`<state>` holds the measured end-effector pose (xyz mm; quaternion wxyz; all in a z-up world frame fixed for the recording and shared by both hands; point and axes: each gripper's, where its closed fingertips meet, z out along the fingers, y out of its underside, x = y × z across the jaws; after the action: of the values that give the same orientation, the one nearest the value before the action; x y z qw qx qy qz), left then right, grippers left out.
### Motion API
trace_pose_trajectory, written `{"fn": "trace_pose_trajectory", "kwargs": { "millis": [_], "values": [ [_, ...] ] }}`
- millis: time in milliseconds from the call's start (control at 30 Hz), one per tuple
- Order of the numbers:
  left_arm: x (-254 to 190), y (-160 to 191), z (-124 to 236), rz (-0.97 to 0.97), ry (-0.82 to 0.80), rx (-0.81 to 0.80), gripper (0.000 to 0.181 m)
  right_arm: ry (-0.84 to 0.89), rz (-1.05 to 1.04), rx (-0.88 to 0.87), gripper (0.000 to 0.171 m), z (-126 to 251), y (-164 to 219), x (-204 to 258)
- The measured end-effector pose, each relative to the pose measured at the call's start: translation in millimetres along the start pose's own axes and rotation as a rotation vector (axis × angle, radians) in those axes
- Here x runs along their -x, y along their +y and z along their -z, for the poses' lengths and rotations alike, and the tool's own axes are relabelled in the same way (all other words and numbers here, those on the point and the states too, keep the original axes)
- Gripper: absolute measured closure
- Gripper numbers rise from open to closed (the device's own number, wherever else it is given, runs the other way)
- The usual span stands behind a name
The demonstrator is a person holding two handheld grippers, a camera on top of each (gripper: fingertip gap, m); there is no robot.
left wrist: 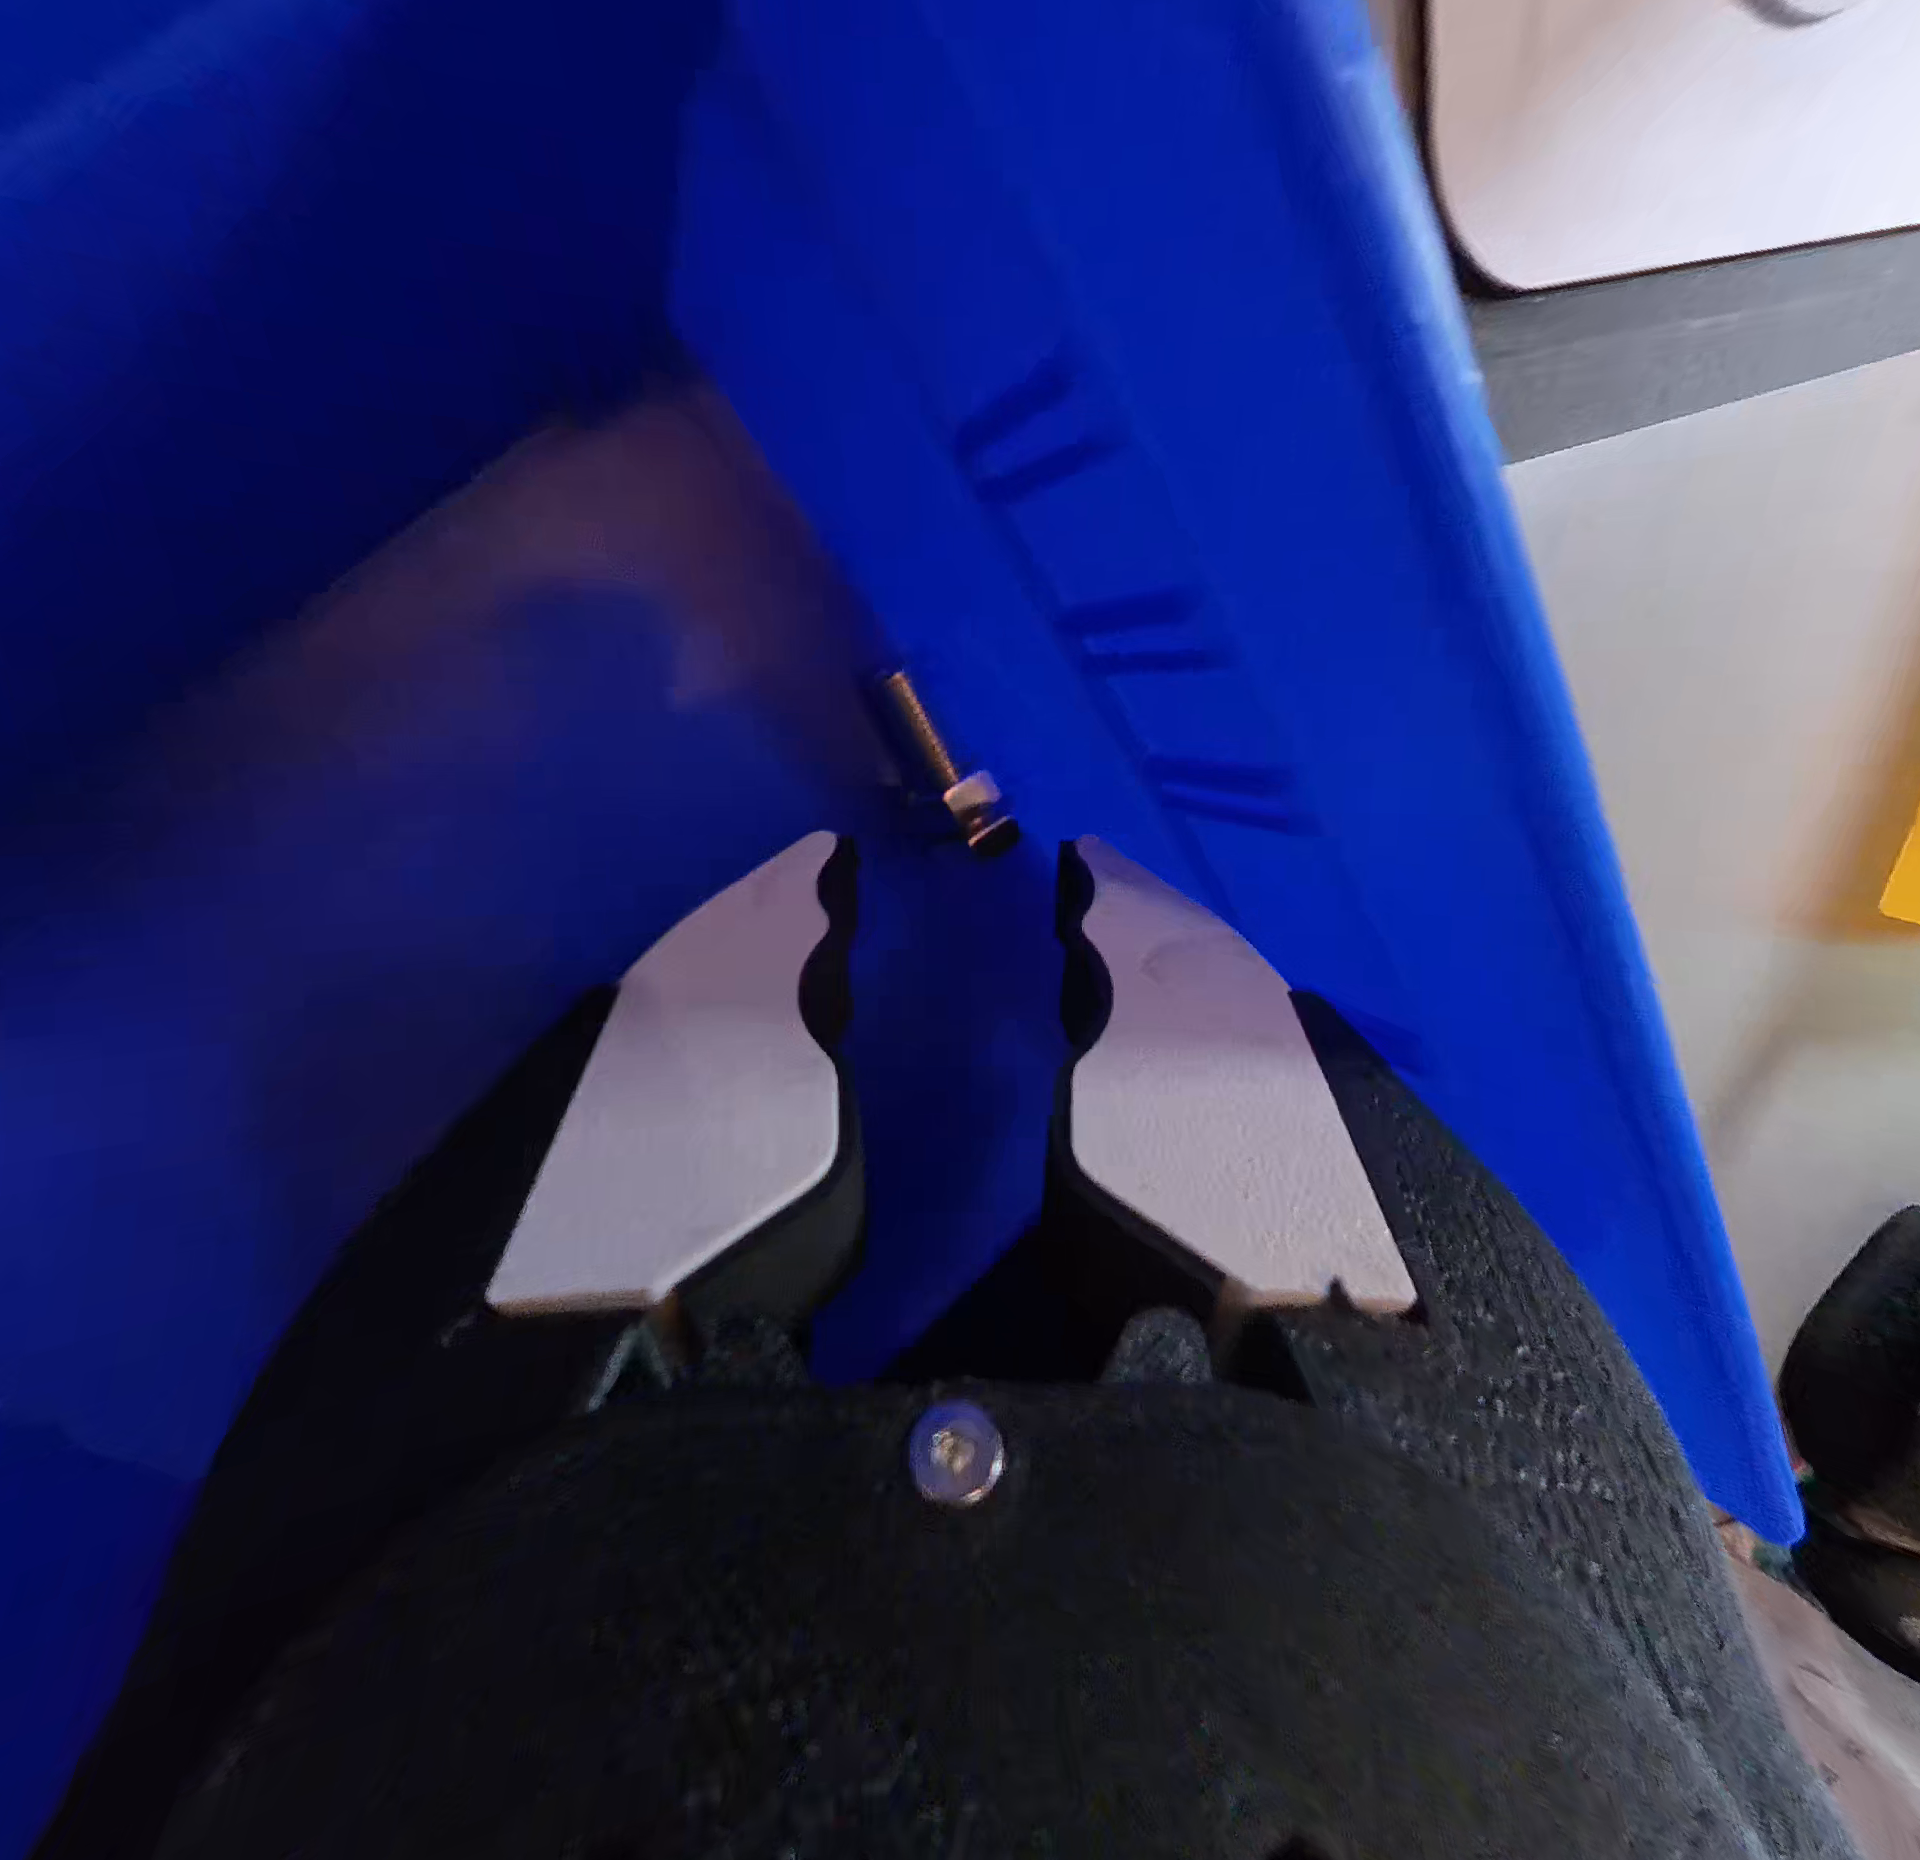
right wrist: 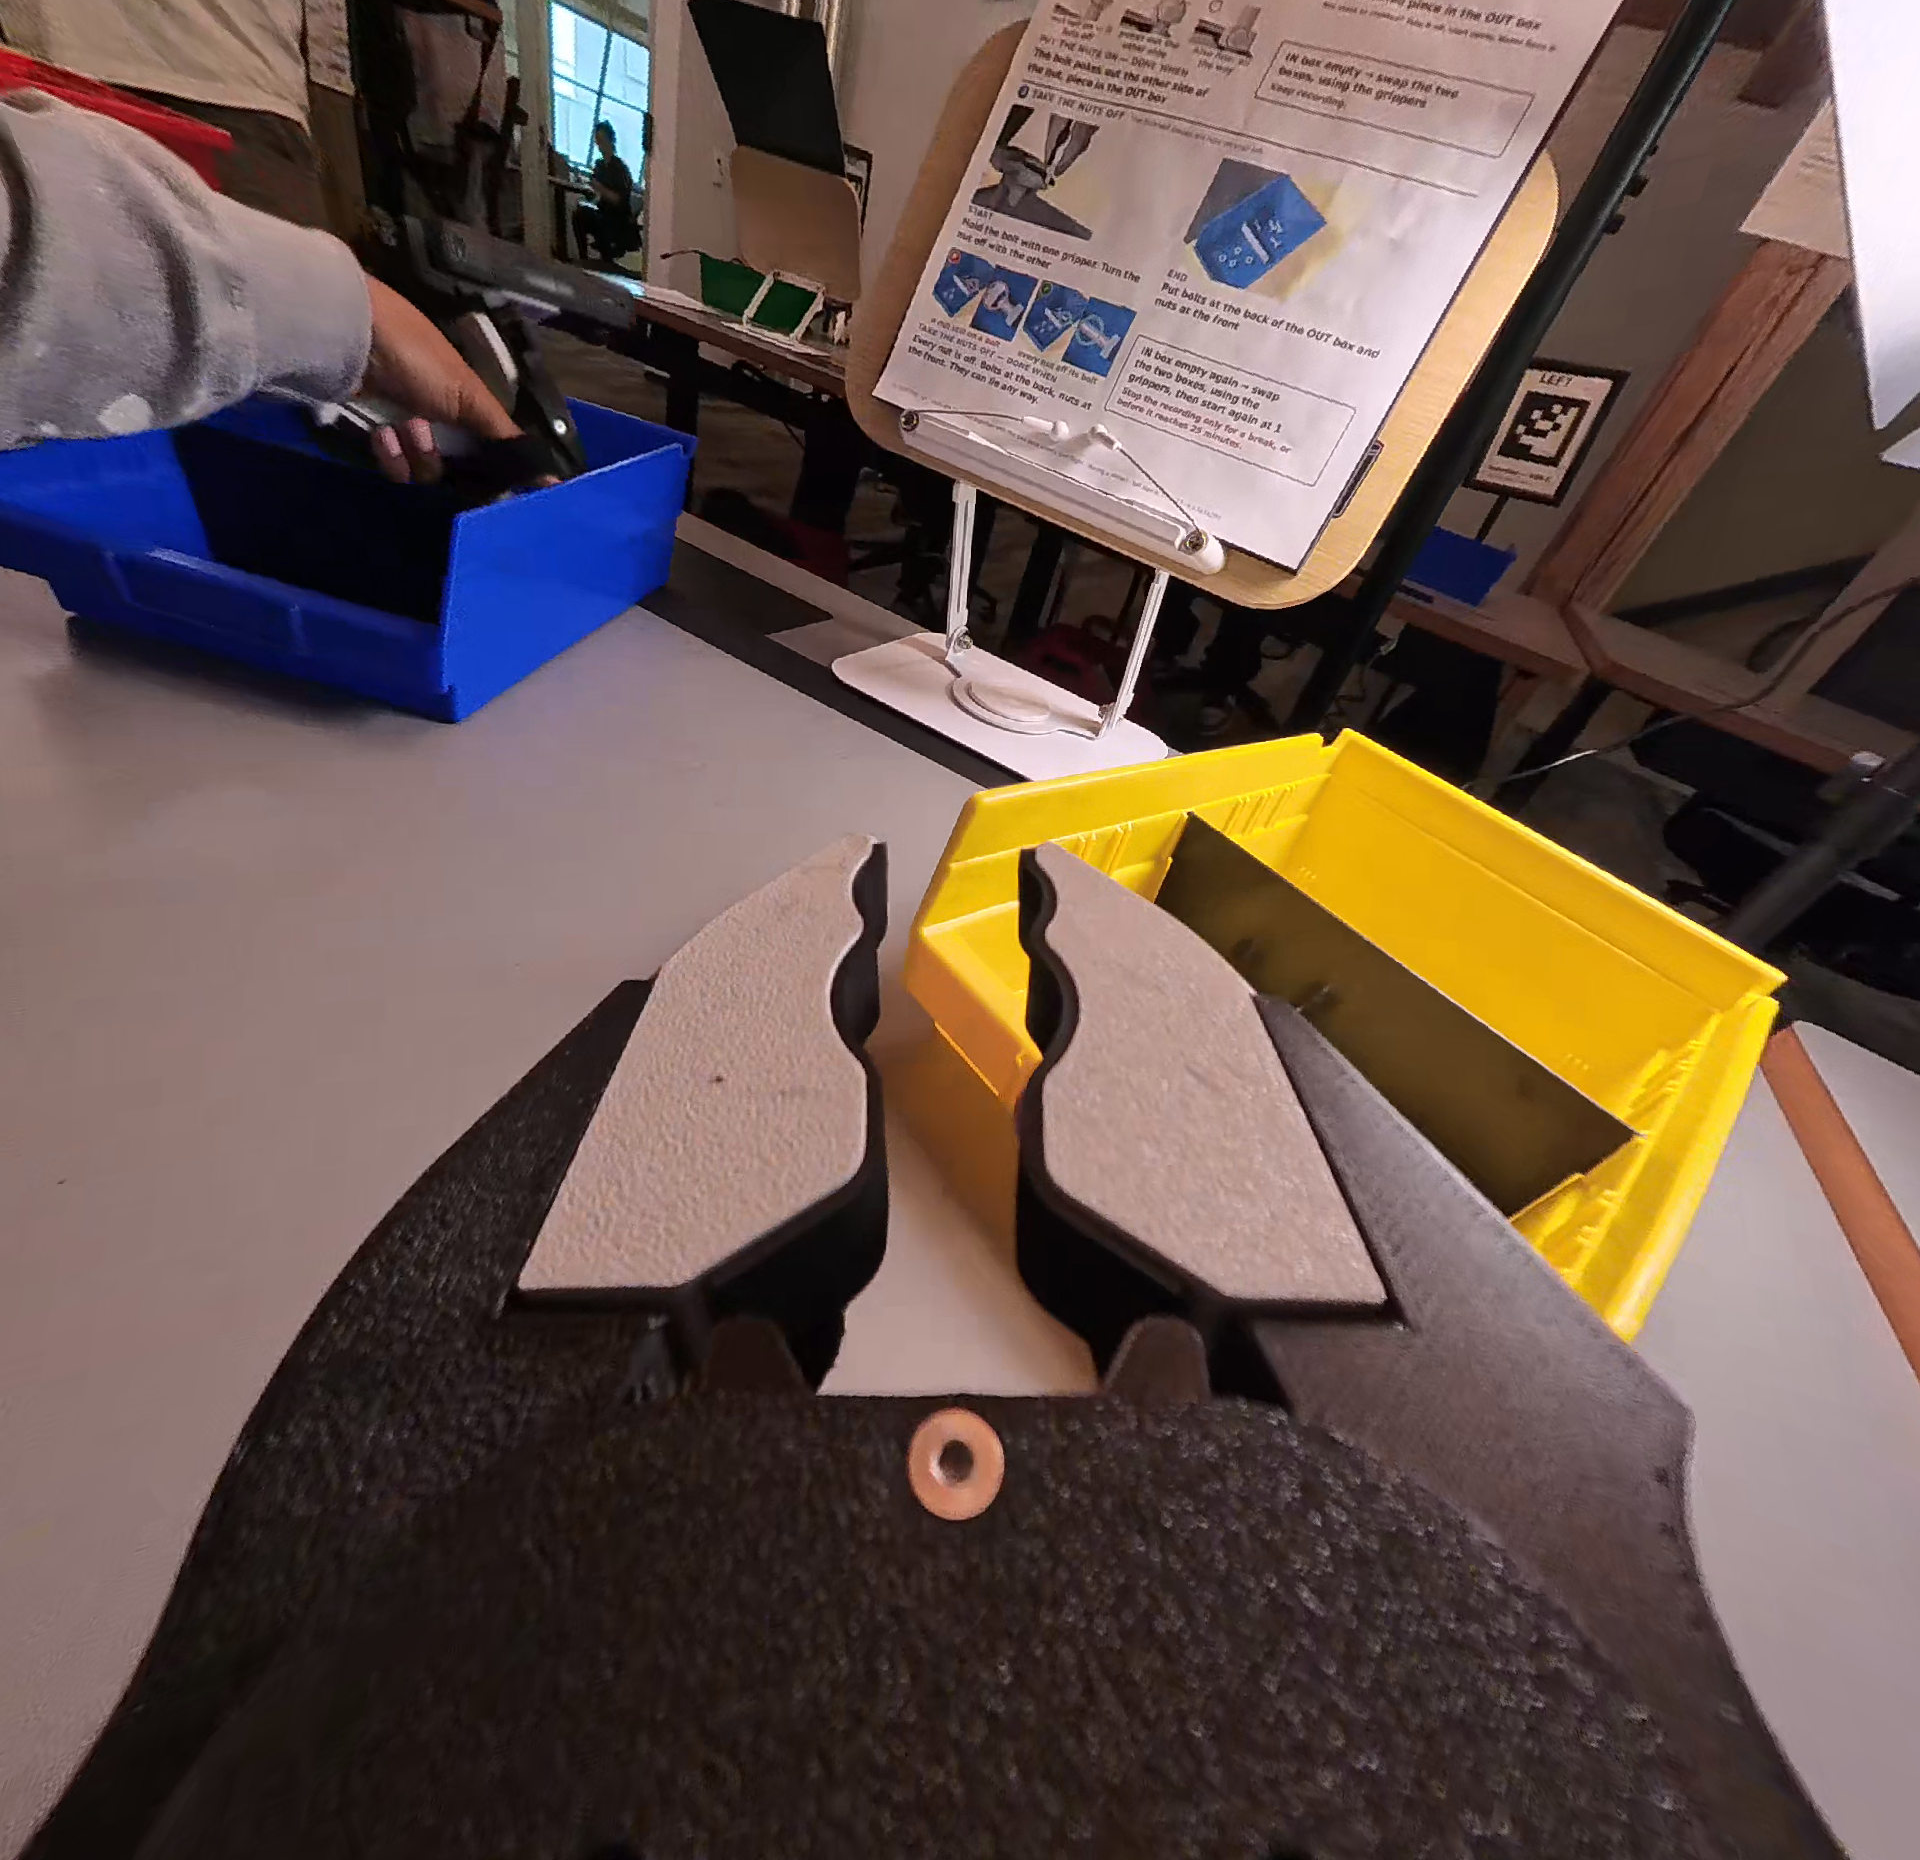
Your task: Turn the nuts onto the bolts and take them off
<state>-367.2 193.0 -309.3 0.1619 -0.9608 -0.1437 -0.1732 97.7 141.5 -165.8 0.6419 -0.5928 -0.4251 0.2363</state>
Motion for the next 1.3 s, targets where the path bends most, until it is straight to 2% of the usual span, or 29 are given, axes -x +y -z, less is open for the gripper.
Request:
{"fn": "trace_pose_trajectory", "kwargs": {
  "millis": [167,333,600,1000,1167,1300],
  "values": [
    [-1,-4,-6,0.017,0.016,-0.005,0.159,0.011,-0.031,-0.005,0.148,4,2,-7],
    [5,-11,-2,-0.031,-0.037,-0.086,0.161,0.006,-0.045,0.006,0.148,4,6,-7],
    [-22,-29,71,-0.206,-0.024,-0.421,0.174,-0.024,-0.060,0.021,0.148,-2,9,-3],
    [-43,-17,105,-0.305,0.029,-0.544,0.175,-0.086,-0.054,0.035,0.148,-15,0,19],
    [-74,-18,126,-0.417,0.081,-0.642,0.175,-0.176,-0.125,0.037,0.149,-27,-5,32],
    [-129,-8,154,-0.623,0.132,-0.786,0.175,-0.388,-0.388,0.028,0.145,-53,-30,53]
  ]
}}
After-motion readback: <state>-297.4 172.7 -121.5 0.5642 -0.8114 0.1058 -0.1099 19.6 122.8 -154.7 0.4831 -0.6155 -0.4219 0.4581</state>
